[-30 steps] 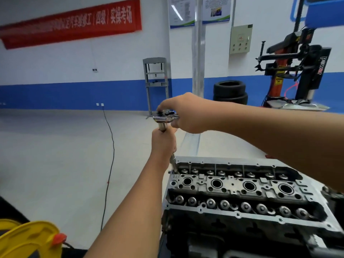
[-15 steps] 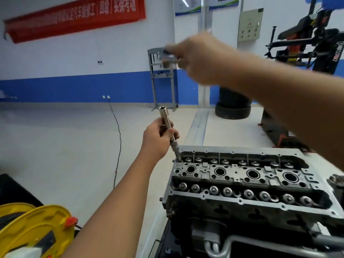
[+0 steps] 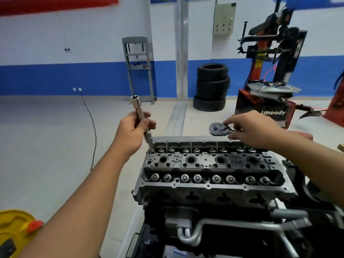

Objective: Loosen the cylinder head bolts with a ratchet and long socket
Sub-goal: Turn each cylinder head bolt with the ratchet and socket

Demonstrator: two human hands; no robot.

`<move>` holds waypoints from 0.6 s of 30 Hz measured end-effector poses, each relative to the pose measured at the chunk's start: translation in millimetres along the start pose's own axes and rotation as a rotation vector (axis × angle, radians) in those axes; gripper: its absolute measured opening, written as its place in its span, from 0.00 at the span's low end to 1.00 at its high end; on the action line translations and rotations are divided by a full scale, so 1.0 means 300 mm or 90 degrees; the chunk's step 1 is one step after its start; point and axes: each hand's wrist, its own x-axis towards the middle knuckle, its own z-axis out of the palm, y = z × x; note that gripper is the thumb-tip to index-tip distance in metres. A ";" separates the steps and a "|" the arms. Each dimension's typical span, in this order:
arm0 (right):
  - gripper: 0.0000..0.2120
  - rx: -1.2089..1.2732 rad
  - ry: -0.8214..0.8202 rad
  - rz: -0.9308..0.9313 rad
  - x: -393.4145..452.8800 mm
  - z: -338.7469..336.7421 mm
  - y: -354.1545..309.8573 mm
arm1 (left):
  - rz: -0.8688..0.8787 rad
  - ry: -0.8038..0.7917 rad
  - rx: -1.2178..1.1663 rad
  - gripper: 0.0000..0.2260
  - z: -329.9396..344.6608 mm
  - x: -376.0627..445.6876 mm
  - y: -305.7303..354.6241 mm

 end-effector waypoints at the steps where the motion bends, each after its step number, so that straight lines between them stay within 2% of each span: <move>1: 0.20 0.000 0.009 -0.015 -0.001 0.020 0.014 | -0.010 -0.026 0.002 0.11 -0.007 0.003 0.000; 3: 0.16 -0.014 0.005 -0.063 0.003 0.054 0.028 | -0.025 -0.034 0.006 0.13 -0.011 0.007 0.000; 6: 0.12 0.021 0.003 -0.114 0.007 0.094 0.043 | -0.023 0.043 -0.001 0.13 0.002 0.010 -0.004; 10: 0.12 0.095 0.014 -0.068 0.028 0.117 0.031 | 0.020 0.158 -0.013 0.13 0.033 0.004 -0.033; 13: 0.10 0.303 0.160 -0.039 0.113 0.090 -0.087 | 0.037 0.223 -0.049 0.10 0.065 -0.005 -0.057; 16: 0.07 0.570 0.171 -0.152 0.229 0.057 -0.335 | 0.031 0.271 -0.109 0.05 0.099 -0.012 -0.082; 18: 0.07 0.706 0.157 -0.213 0.283 0.062 -0.504 | 0.016 0.255 -0.121 0.06 0.117 -0.017 -0.089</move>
